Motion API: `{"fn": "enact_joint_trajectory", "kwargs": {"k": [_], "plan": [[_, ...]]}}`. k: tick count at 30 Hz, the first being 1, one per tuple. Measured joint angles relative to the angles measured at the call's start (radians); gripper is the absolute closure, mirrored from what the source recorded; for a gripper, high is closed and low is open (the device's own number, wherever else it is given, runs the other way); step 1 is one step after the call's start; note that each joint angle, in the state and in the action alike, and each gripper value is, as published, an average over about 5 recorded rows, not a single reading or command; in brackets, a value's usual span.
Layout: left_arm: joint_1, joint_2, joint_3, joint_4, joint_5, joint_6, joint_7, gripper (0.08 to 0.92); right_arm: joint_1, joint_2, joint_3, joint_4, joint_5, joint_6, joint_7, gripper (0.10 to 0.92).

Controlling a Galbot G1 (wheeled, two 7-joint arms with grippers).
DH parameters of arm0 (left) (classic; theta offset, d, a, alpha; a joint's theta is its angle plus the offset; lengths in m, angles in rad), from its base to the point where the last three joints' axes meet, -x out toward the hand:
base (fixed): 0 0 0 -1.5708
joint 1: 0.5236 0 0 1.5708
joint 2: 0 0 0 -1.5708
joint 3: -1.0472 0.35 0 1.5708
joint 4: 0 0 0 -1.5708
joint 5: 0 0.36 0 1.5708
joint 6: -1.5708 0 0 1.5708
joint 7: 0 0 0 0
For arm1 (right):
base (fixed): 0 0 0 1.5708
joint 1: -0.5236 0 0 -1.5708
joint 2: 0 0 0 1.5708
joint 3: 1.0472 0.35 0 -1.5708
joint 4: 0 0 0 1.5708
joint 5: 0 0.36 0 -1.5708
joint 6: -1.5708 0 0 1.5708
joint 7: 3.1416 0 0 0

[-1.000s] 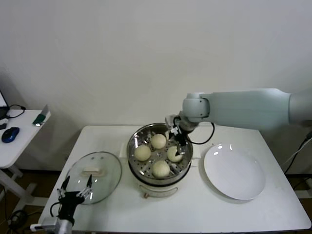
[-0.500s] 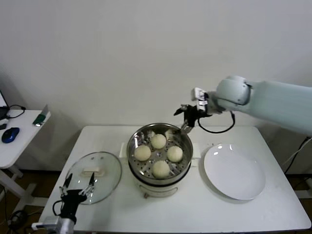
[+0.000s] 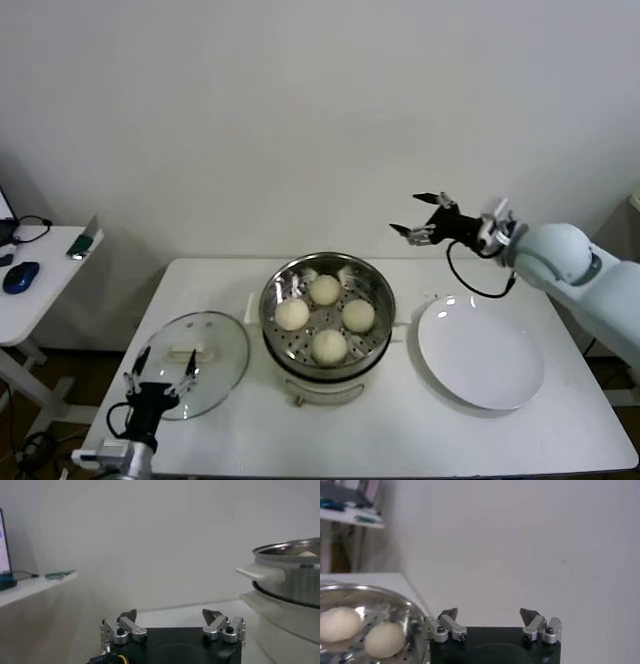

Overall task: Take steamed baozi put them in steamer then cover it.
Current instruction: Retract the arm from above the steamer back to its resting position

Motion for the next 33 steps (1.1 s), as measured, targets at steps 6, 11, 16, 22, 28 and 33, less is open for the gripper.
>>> {"fn": "enact_joint_trajectory", "kwargs": {"k": [6, 11, 16, 22, 28, 33], "plan": [[-0.007, 0.005, 0.0, 0.017, 0.081, -0.03, -0.011, 0.177, -0.397, 0.081, 0.396, 0.016, -0.084, 0.111, 0.031, 0.203], [-0.005, 0.008, 0.0, 0.028, 0.152, -0.058, -0.02, 0.177, -0.718, 0.183, 0.693, 0.021, -0.14, 0.217, 0.046, 0.203], [-0.001, 0.008, -0.002, 0.037, 0.221, -0.087, -0.031, 0.177, -0.989, 0.285, 0.889, 0.042, -0.183, 0.303, 0.053, 0.203], [0.006, 0.016, -0.003, 0.04, 0.346, -0.107, -0.086, 0.177, -1.213, 0.399, 0.999, 0.061, -0.228, 0.39, 0.066, 0.203], [0.022, 0.043, -0.002, 0.048, 0.599, -0.103, -0.224, 0.177, -1.305, 0.499, 1.038, 0.055, -0.274, 0.466, 0.083, 0.203], [0.027, 0.067, 0.003, 0.068, 0.838, -0.076, -0.317, 0.177, -1.343, 0.556, 1.045, 0.04, -0.308, 0.509, 0.093, 0.203]]}}
